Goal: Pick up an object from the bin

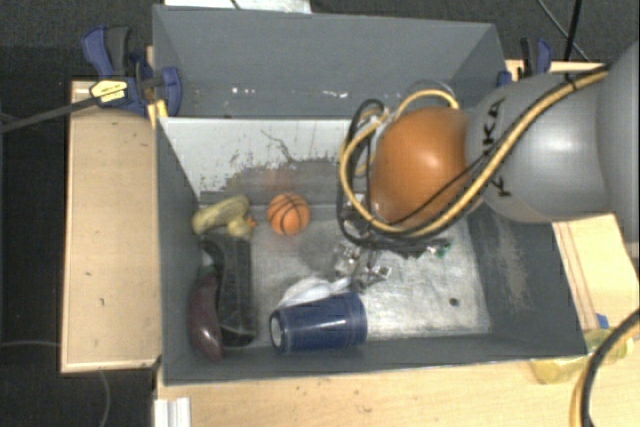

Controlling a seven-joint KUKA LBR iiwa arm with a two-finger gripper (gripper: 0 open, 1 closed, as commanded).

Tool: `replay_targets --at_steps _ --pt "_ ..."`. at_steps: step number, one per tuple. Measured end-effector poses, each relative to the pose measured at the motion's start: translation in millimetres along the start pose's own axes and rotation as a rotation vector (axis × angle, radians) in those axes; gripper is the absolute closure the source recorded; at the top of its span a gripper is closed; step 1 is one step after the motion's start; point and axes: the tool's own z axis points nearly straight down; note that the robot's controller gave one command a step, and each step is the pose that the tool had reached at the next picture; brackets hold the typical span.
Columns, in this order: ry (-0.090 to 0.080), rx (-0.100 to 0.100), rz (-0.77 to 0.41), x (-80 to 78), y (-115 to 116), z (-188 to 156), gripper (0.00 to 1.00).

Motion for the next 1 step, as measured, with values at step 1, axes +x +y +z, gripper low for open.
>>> replay_targets --at_steps 1 --pt "0.0 0.0 0.001 0.0 0.0 0.0 1.0"
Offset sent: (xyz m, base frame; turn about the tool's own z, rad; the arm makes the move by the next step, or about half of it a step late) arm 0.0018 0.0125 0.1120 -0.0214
